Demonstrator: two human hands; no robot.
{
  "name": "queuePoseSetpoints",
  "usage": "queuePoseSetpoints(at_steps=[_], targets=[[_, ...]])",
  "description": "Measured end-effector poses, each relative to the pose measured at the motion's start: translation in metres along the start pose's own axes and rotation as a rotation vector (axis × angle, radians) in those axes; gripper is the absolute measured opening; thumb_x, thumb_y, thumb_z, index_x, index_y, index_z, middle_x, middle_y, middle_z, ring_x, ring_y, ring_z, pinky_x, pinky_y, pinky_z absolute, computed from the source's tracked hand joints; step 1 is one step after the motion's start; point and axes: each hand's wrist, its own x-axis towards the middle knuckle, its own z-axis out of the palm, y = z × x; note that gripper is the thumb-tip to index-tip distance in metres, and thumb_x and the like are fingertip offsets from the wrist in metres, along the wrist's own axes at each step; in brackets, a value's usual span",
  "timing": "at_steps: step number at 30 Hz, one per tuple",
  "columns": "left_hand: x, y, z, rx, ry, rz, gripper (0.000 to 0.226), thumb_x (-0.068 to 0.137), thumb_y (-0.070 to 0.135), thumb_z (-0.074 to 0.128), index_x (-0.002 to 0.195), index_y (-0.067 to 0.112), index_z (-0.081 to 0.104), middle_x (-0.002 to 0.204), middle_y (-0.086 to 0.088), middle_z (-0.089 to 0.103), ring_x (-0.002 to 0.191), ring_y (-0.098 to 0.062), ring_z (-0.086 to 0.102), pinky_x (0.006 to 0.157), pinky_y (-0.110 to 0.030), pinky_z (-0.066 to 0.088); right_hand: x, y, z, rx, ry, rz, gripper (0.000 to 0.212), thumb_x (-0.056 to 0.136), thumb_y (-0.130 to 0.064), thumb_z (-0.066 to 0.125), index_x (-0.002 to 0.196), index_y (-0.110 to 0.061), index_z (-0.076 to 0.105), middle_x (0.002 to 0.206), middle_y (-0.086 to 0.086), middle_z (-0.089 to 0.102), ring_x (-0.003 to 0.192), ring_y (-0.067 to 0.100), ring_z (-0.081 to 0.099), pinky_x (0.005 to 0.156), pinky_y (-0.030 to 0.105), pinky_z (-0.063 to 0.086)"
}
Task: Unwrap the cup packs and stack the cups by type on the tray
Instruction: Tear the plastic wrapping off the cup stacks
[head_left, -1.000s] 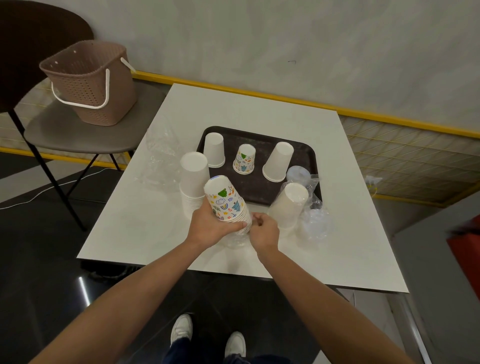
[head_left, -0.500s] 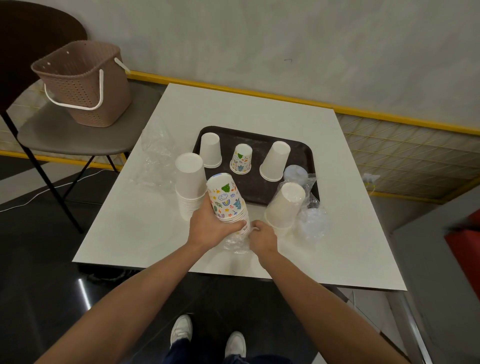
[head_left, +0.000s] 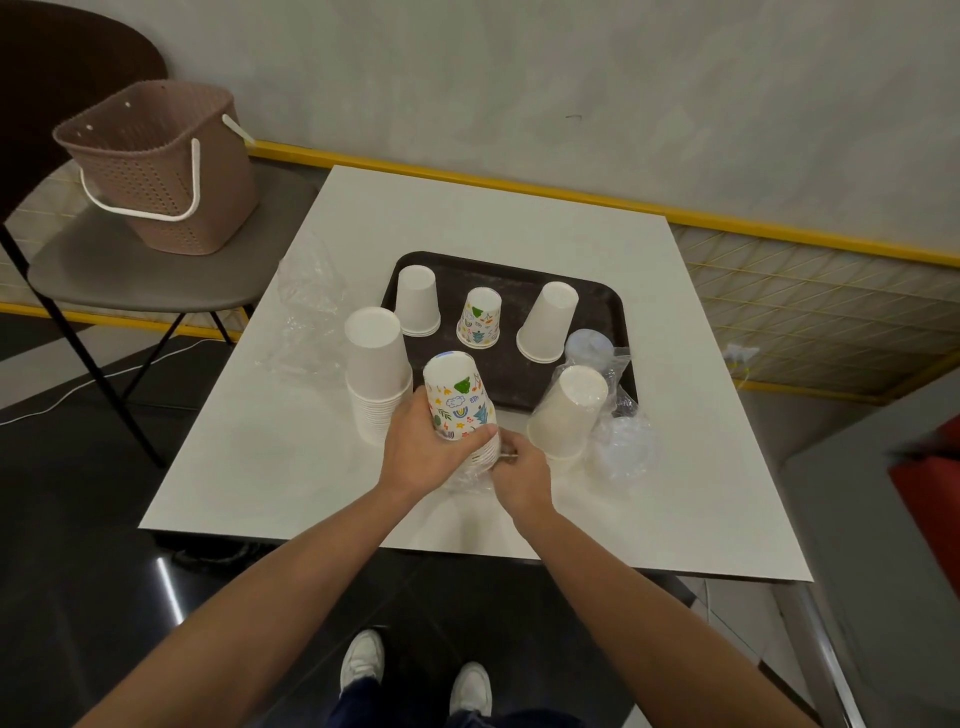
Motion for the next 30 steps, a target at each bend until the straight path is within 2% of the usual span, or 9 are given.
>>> queuePoseSetpoints(at_steps=[4,7,10,13,17,19,21,25,30], targets=[[0.003,-0.001,0.000,0.027,0.064,0.036,0.074,0.063,0.042,0.082,0.124,0.016,0.049,0.122,-0.002,0.058,0.112,-0.016,0.057,0.087,-0.023,0.045,0.005,0.007,0.002,-0.117,0.094,0.031,0.025,0.095,-0.012,0.052,0.116,-0.004,0.063,0.113,0.012,0.066,0.097,0.022,0.060,0.084,0.025,0.045],[0.004,-0.001,0.001,0.001,0.079,0.052,0.075,0.062,0.038,0.085,0.124,0.018,0.048,0.123,0.000,0.058,0.113,-0.015,0.056,0.090,-0.026,0.047,0.007,0.011,0.003,-0.122,0.050,0.118,0.025,0.098,-0.016,0.046,0.107,-0.004,0.066,0.100,0.011,0.066,0.085,0.018,0.055,0.077,0.027,0.045],[0.004,-0.002,0.004,0.010,0.080,0.073,0.078,0.061,0.038,0.086,0.125,0.017,0.046,0.122,-0.001,0.058,0.115,-0.016,0.054,0.089,-0.024,0.045,0.008,0.008,0.003,-0.137,0.011,0.177,0.030,0.100,-0.022,0.037,0.091,-0.006,0.060,0.088,0.009,0.057,0.080,0.020,0.051,0.072,0.028,0.039],[0.004,-0.005,0.006,0.030,0.075,0.073,0.078,0.060,0.037,0.086,0.123,0.016,0.046,0.121,-0.002,0.057,0.115,-0.017,0.053,0.088,-0.024,0.044,0.008,0.006,0.003,-0.137,0.017,0.140,0.033,0.102,-0.025,0.030,0.084,-0.008,0.052,0.078,0.004,0.053,0.074,0.016,0.050,0.066,0.025,0.038],[0.006,-0.009,0.010,0.071,0.081,0.067,0.078,0.060,0.035,0.086,0.123,0.013,0.046,0.120,-0.004,0.057,0.116,-0.021,0.052,0.092,-0.030,0.046,0.005,0.004,0.001,-0.051,-0.030,0.046,0.038,0.096,-0.025,0.046,0.059,-0.016,0.043,0.068,0.003,0.044,0.057,0.007,0.041,0.051,0.016,0.032],[0.008,-0.009,0.012,0.111,0.064,0.050,0.078,0.062,0.036,0.085,0.125,0.012,0.045,0.122,-0.005,0.057,0.117,-0.021,0.051,0.093,-0.032,0.046,0.002,0.005,-0.002,-0.019,-0.047,0.054,0.041,0.088,-0.018,0.059,0.054,-0.016,0.037,0.060,0.000,0.041,0.052,0.007,0.038,0.047,0.012,0.033],[0.010,-0.009,0.014,0.153,0.038,0.024,0.079,0.064,0.037,0.084,0.126,0.013,0.043,0.124,-0.006,0.055,0.119,-0.022,0.049,0.093,-0.032,0.046,0.002,0.006,-0.005,-0.053,-0.048,0.061,0.039,0.080,-0.006,0.063,0.053,-0.014,0.035,0.057,0.001,0.039,0.053,0.010,0.038,0.046,0.014,0.034],[0.014,-0.011,0.017,0.199,0.009,0.021,0.077,0.066,0.037,0.083,0.127,0.014,0.041,0.124,-0.006,0.056,0.118,-0.024,0.047,0.092,-0.035,0.046,0.002,0.007,-0.009,-0.152,-0.028,-0.002,0.039,0.076,0.008,0.054,0.052,-0.013,0.032,0.056,0.001,0.036,0.054,0.012,0.035,0.048,0.018,0.032],[0.018,-0.007,0.021,0.237,-0.028,0.031,0.076,0.068,0.035,0.082,0.128,0.014,0.041,0.123,-0.007,0.057,0.116,-0.026,0.046,0.088,-0.034,0.044,-0.002,0.004,-0.010,-0.166,0.059,-0.119,0.040,0.075,0.011,0.049,0.053,-0.017,0.031,0.056,-0.001,0.037,0.057,0.014,0.037,0.050,0.022,0.030]])
